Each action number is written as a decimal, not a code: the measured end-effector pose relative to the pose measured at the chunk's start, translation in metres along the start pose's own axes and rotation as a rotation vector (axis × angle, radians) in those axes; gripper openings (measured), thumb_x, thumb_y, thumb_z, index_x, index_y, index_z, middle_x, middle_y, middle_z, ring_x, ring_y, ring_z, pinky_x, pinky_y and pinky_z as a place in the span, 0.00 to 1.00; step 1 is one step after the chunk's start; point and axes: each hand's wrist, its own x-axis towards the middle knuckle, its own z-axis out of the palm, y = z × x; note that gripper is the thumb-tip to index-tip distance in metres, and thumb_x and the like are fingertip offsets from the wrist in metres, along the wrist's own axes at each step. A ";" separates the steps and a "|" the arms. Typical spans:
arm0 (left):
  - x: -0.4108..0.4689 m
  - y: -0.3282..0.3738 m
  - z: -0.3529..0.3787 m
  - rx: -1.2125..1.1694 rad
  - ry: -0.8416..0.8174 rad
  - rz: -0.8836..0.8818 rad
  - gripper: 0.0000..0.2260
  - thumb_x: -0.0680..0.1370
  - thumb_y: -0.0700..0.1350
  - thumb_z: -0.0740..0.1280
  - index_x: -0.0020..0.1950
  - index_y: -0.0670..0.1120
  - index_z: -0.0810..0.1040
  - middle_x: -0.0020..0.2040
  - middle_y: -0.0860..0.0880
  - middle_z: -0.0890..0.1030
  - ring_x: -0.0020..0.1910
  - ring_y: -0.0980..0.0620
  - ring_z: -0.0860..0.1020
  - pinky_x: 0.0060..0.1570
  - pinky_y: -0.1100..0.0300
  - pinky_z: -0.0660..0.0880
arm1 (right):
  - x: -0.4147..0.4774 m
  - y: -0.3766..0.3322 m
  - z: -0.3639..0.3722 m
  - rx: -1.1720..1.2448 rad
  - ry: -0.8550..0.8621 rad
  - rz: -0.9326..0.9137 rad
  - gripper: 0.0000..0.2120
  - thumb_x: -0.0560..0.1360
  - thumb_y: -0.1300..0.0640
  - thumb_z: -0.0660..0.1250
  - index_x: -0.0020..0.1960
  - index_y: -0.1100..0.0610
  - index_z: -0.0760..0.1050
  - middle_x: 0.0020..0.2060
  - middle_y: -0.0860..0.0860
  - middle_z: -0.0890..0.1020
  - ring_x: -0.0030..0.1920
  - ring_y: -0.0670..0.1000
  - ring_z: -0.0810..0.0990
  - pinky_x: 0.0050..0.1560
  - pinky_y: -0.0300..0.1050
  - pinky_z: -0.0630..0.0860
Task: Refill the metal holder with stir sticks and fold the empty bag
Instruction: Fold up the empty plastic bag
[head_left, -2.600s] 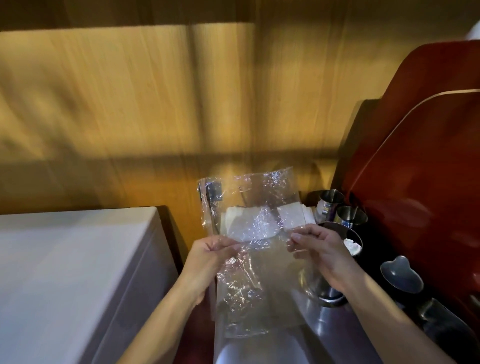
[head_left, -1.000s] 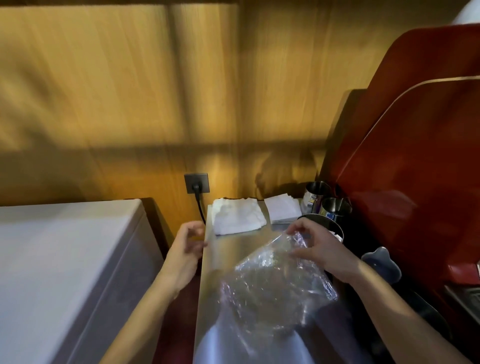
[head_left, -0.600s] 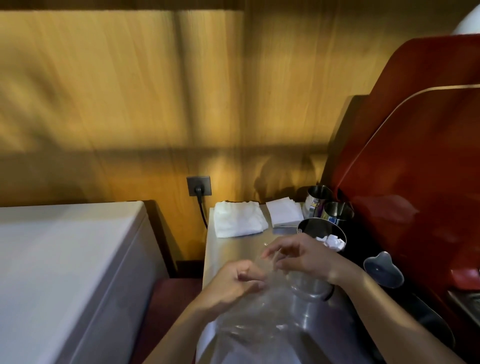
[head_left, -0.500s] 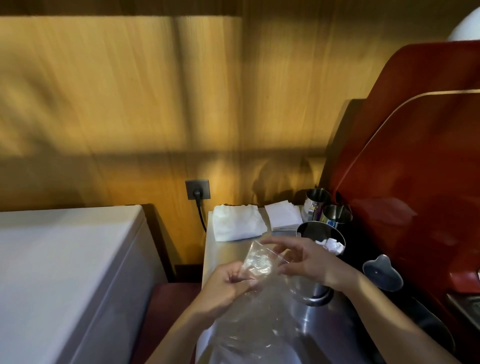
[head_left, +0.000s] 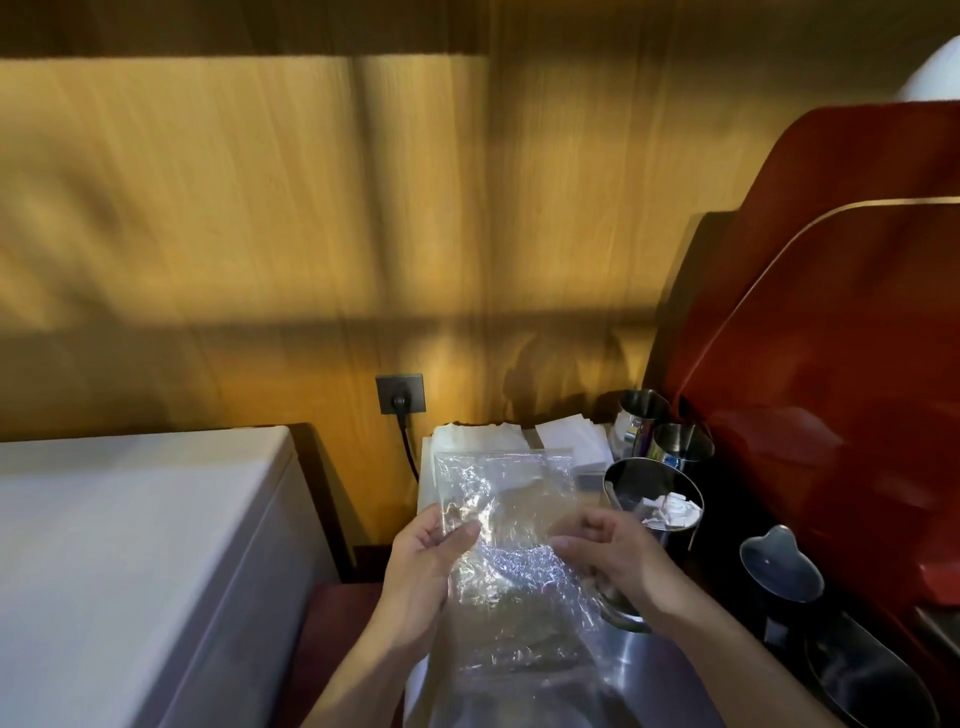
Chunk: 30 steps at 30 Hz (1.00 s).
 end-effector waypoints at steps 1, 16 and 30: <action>0.002 -0.002 -0.003 -0.001 0.011 -0.035 0.08 0.71 0.40 0.70 0.45 0.37 0.74 0.40 0.40 0.74 0.41 0.42 0.73 0.50 0.46 0.71 | 0.001 0.002 0.001 0.013 0.027 0.007 0.02 0.70 0.66 0.69 0.41 0.61 0.79 0.29 0.49 0.82 0.28 0.44 0.76 0.29 0.33 0.71; 0.006 -0.060 -0.034 0.275 0.201 -0.297 0.16 0.70 0.33 0.71 0.53 0.41 0.70 0.38 0.43 0.76 0.29 0.51 0.76 0.23 0.62 0.70 | 0.026 0.060 0.027 -0.062 0.272 0.179 0.10 0.71 0.68 0.68 0.51 0.64 0.72 0.37 0.57 0.77 0.30 0.48 0.73 0.26 0.35 0.69; 0.036 -0.090 -0.035 0.757 0.185 -0.172 0.17 0.73 0.37 0.63 0.62 0.42 0.72 0.56 0.42 0.76 0.54 0.43 0.77 0.56 0.48 0.75 | 0.084 0.106 0.029 -0.460 0.337 0.261 0.06 0.71 0.59 0.68 0.42 0.55 0.70 0.31 0.51 0.76 0.32 0.52 0.75 0.36 0.47 0.72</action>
